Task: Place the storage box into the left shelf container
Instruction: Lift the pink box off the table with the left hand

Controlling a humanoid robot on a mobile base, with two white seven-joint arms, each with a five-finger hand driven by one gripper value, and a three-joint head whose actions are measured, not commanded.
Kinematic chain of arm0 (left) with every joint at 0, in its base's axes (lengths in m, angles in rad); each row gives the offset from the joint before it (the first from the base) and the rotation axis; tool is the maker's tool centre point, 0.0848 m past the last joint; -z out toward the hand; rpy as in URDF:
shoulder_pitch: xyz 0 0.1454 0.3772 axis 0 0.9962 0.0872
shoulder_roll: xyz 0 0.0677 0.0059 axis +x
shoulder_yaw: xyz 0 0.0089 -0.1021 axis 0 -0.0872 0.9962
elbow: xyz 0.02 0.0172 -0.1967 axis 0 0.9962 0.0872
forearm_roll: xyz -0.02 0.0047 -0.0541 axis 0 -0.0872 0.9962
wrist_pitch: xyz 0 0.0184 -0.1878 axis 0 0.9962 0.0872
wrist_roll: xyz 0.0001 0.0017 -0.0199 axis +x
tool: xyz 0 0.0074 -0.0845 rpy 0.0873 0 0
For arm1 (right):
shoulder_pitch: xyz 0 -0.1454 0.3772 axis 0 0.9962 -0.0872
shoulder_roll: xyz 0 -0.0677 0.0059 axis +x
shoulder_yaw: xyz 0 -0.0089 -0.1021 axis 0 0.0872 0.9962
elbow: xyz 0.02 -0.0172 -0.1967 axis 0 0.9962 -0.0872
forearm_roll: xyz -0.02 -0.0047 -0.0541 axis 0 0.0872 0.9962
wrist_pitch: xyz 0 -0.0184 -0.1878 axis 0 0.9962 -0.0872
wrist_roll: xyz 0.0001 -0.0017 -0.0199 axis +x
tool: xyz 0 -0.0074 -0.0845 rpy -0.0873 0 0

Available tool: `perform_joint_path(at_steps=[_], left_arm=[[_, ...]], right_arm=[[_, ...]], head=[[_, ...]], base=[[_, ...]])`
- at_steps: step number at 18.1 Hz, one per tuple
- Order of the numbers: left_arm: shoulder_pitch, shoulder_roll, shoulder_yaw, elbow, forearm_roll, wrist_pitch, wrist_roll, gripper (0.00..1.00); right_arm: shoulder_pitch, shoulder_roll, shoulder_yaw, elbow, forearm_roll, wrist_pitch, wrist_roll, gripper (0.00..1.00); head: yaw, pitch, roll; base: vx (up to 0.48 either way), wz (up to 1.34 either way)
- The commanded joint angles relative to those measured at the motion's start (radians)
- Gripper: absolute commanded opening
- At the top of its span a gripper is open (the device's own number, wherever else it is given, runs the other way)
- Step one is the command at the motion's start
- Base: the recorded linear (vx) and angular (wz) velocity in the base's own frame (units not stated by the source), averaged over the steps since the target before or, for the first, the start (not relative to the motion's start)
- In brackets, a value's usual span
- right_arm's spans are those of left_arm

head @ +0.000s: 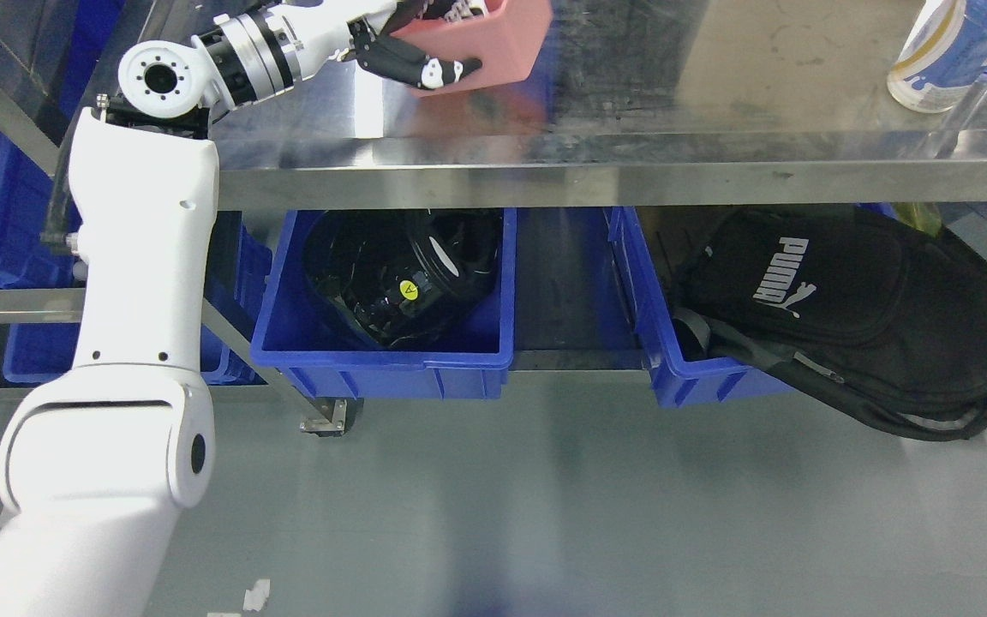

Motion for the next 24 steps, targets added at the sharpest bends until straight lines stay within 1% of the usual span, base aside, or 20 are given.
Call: perform_joint_path(at_steps=[1, 4, 6, 8, 9, 11, 13, 14, 15, 17, 19, 22, 24], left_arm=[[0.084, -0.014, 0.146, -0.103, 0.363, -0.008, 0.012, 0.0], [0.151, -0.014, 0.134, -0.218, 0.509, -0.009, 0.027, 0.0], [0.203, -0.014, 0.132, -0.333, 0.575, -0.008, 0.09, 0.0], [0.28, -0.014, 0.117, -0.482, 0.585, -0.008, 0.185, 0.01], [0.343, -0.014, 0.103, -0.58, 0.583, -0.003, 0.238, 0.01], [0.447, -0.014, 0.053, -0.732, 0.582, 0.005, 0.367, 0.02], [0.56, -0.014, -0.025, -0.856, 0.582, -0.009, 0.536, 0.02], [0.625, -0.014, -0.073, -0.881, 0.582, -0.026, 0.578, 0.02], [0.674, -0.014, -0.107, -0.881, 0.582, -0.076, 0.578, 0.02], [0.752, -0.014, -0.148, -0.881, 0.582, -0.132, 0.577, 0.02], [0.811, -0.014, -0.191, -0.88, 0.582, -0.213, 0.544, 0.02], [0.888, -0.014, -0.201, -0.88, 0.582, -0.245, 0.514, 0.02], [0.898, -0.014, -0.184, -0.878, 0.582, -0.258, 0.514, 0.02]], right_arm=[[-0.005, -0.017, 0.0, -0.017, -0.021, 0.0, 0.0, 1.0], [-0.005, -0.017, 0.0, -0.017, -0.021, 0.0, 0.0, 1.0], [-0.005, -0.017, 0.0, -0.017, -0.021, -0.002, 0.0, 1.0], [-0.005, -0.017, 0.0, -0.017, -0.021, 0.0, 0.002, 1.0], [-0.005, -0.017, 0.0, -0.017, -0.021, -0.002, 0.002, 1.0], [-0.003, -0.017, 0.0, -0.017, -0.021, -0.002, 0.002, 1.0], [-0.005, -0.017, 0.0, -0.017, -0.021, 0.0, 0.0, 1.0], [-0.005, -0.017, 0.0, -0.017, -0.021, 0.0, 0.0, 1.0], [-0.005, -0.017, 0.0, -0.017, -0.021, 0.0, 0.0, 1.0], [-0.003, -0.017, 0.0, -0.017, -0.021, 0.0, 0.0, 1.0], [-0.005, -0.017, 0.0, -0.017, -0.021, 0.0, 0.0, 1.0], [-0.005, -0.017, 0.0, -0.017, -0.021, -0.002, 0.0, 1.0], [-0.005, -0.017, 0.0, -0.017, -0.021, 0.0, 0.0, 1.0]], head=[[0.0, 0.0, 0.0], [0.0, 0.0, 0.0], [0.0, 0.0, 0.0], [0.0, 0.0, 0.0], [0.0, 0.0, 0.0], [0.0, 0.0, 0.0], [0.0, 0.0, 0.0], [0.0, 0.0, 0.0], [0.0, 0.0, 0.0], [0.0, 0.0, 0.0], [0.0, 0.0, 0.0], [0.0, 0.0, 0.0], [0.0, 0.0, 0.0]], base=[[0.002, -0.01], [-0.002, -0.02], [0.002, 0.01], [0.002, 0.01], [0.0, 0.0], [0.0, 0.0], [-0.006, 0.13], [-0.046, 0.26], [-0.063, 0.3], [-0.084, 0.37], [-0.116, 0.5], [-0.11, 0.68], [-0.088, 0.99]])
